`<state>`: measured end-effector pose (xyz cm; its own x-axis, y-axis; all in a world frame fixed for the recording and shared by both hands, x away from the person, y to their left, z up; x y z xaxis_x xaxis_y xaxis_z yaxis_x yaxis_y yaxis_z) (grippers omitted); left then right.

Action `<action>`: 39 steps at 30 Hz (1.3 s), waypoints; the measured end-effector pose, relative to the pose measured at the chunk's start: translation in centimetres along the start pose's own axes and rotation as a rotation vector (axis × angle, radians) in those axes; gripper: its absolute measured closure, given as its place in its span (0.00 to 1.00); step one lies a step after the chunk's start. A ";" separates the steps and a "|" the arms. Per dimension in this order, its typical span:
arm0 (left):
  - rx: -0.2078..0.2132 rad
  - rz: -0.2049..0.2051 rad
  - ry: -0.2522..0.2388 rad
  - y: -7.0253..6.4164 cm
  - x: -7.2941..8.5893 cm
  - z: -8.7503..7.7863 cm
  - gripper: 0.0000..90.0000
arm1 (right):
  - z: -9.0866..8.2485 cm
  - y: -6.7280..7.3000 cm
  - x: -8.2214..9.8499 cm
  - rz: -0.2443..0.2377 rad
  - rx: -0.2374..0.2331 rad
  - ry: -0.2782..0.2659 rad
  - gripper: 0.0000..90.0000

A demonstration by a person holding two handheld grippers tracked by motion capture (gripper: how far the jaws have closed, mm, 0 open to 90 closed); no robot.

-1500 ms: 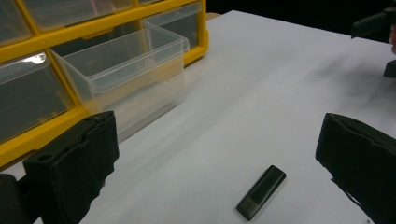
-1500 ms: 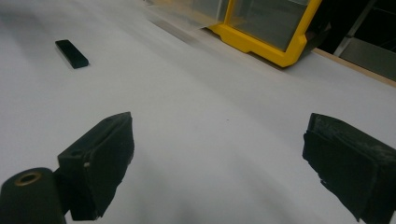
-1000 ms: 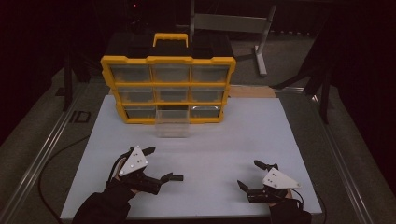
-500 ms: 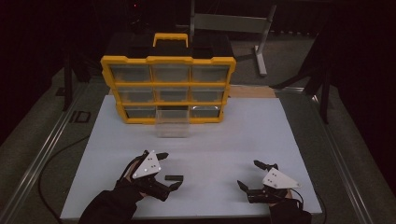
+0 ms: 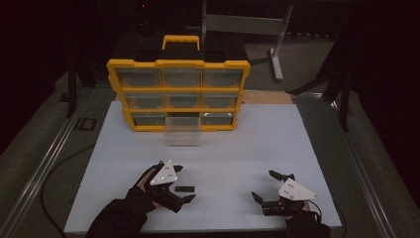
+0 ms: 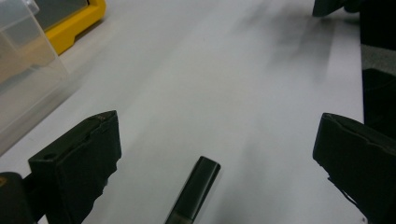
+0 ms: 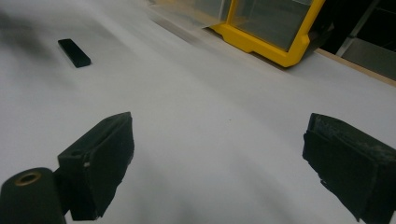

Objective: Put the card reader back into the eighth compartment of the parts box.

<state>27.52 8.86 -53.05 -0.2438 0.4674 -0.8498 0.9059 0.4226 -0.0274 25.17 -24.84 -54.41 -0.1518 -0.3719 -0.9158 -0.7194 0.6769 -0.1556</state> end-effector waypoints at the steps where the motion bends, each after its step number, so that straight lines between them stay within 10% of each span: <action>1: 0.002 0.000 0.005 0.1 0.1 0.1 0.03 | 0.0 0.0 0.0 -0.001 -0.001 0.000 0.10; 39: 0.044 0.098 0.205 0.8 2.6 2.7 0.46 | 0.1 0.1 0.0 -0.004 -0.004 0.001 0.10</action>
<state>28.61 8.30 -56.70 -0.2151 0.6546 -0.7247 0.9418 0.3352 0.0232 25.15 -24.75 -54.43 -0.1497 -0.3750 -0.9149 -0.7227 0.6729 -0.1576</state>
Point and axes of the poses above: each handheld gripper's, and its own axes: z roughly forward along the jaws, x roughly out of its underside, y roughly to its left, the point moved 4 cm from there along z, roughly forward along the jaws, and after that the axes turned 3 degrees about -y, right-handed, at the moved point
